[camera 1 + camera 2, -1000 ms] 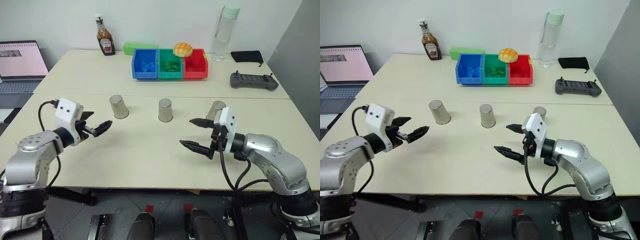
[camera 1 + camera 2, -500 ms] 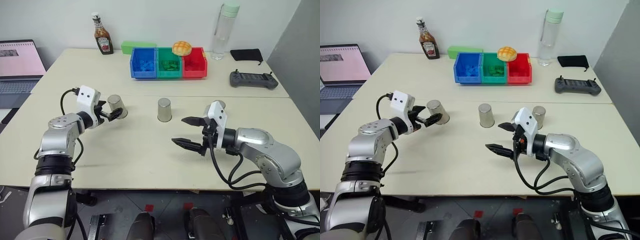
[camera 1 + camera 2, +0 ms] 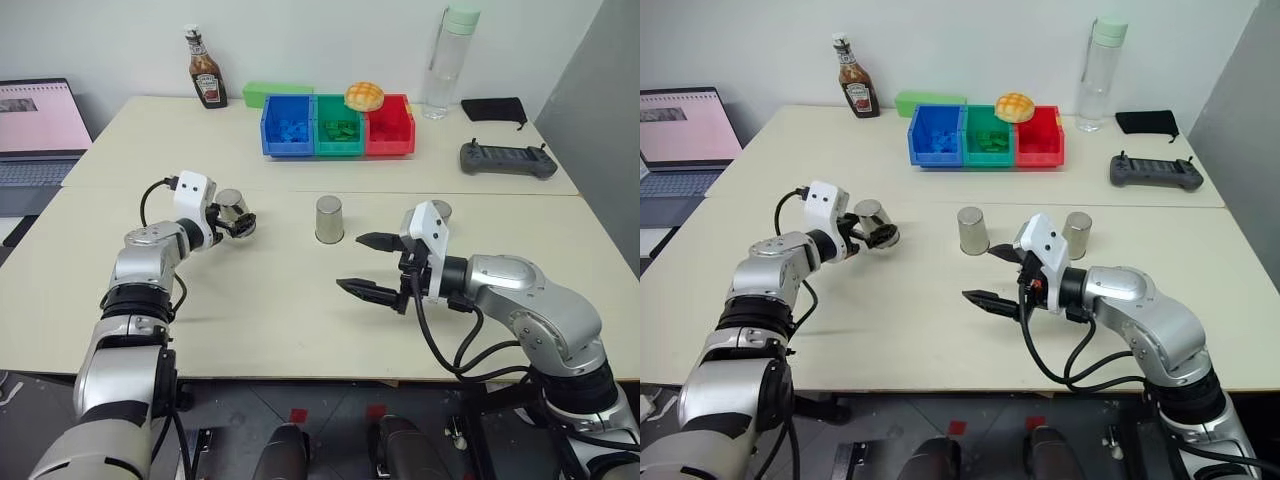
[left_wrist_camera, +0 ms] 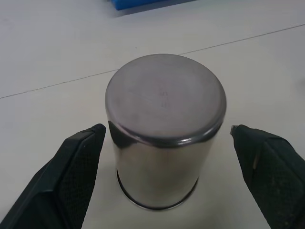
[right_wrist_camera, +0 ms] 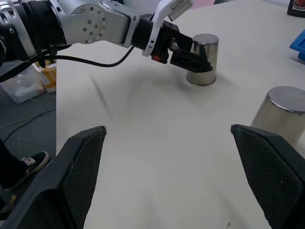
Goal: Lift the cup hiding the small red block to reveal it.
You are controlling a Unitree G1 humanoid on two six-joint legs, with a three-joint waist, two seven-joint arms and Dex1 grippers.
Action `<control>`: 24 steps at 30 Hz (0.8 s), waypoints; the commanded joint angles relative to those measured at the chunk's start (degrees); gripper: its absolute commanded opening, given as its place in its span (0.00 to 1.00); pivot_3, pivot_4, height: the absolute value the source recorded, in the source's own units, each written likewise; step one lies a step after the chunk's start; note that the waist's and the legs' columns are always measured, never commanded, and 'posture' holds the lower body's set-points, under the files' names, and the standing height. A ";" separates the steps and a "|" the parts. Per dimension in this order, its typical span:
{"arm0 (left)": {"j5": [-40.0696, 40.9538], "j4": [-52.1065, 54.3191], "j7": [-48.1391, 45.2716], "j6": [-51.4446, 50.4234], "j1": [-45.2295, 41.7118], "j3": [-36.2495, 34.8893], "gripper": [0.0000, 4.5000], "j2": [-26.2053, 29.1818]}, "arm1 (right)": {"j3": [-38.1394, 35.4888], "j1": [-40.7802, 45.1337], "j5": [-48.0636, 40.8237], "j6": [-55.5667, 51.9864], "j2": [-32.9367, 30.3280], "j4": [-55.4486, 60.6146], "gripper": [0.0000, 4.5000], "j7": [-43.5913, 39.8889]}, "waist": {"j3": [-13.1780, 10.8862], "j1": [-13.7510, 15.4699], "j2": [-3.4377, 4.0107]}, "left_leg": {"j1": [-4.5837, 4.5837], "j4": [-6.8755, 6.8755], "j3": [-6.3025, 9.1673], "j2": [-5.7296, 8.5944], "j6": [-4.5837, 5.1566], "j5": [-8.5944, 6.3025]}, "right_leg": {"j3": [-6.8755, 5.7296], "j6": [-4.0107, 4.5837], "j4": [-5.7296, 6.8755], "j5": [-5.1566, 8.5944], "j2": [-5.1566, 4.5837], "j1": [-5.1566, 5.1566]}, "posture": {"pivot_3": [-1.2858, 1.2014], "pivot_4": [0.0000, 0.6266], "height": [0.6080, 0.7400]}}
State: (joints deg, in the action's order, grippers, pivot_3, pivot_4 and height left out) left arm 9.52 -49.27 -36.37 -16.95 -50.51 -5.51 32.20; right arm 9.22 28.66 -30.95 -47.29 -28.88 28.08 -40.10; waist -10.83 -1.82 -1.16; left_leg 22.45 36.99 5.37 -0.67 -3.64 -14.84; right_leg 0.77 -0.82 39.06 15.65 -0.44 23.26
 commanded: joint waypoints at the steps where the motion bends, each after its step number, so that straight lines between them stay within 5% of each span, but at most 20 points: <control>1: -0.97 -2.33 -0.33 2.91 -3.16 -0.25 1.00 -0.15 | -0.64 0.65 -1.28 -0.10 -0.58 2.73 0.99 -0.57 | 0.00 0.00 0.00 | 0.00 0.00 0.00 0.00 0.00 0.00 | 0.00 0.00 0.00 0.00 0.00 0.00 | 0.52 0.24 1.00; 3: -1.62 -4.62 0.37 3.76 -4.54 -0.32 1.00 -0.28 | -0.66 0.74 -1.34 -0.27 -0.61 2.78 0.99 -0.59 | 0.00 0.00 0.00 | 0.02 0.00 0.00 0.01 0.00 0.00 | 0.00 0.00 0.00 0.00 0.00 0.01 | 0.52 0.24 1.00; 12: -5.06 -12.04 1.82 7.77 -7.66 0.75 0.62 -0.48 | -0.87 0.59 -1.56 -0.70 -0.71 3.03 1.00 -0.38 | 0.00 -0.04 -0.01 | 0.02 0.01 0.03 0.01 0.00 0.00 | -0.03 0.00 0.01 0.00 0.00 0.01 | 0.52 0.24 1.00; 24: -0.67 -4.03 -4.20 8.76 -6.47 -3.50 0.61 1.78 | -0.81 -0.25 -1.10 0.10 -0.43 3.69 1.00 0.62 | 0.00 -0.06 -0.01 | 0.05 0.02 0.04 0.00 -0.01 0.01 | -0.04 0.00 0.02 -0.01 0.00 0.03 | 0.52 0.24 1.00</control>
State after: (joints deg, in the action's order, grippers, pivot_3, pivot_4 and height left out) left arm 7.00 -58.70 -39.80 -8.33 -56.36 -7.07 31.59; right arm 9.23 28.36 -31.59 -48.12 -29.32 29.18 -39.81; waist -10.82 -1.87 -1.17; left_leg 22.52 37.01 5.41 -0.67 -3.65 -14.83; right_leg 0.73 -0.82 39.08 15.65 -0.44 23.30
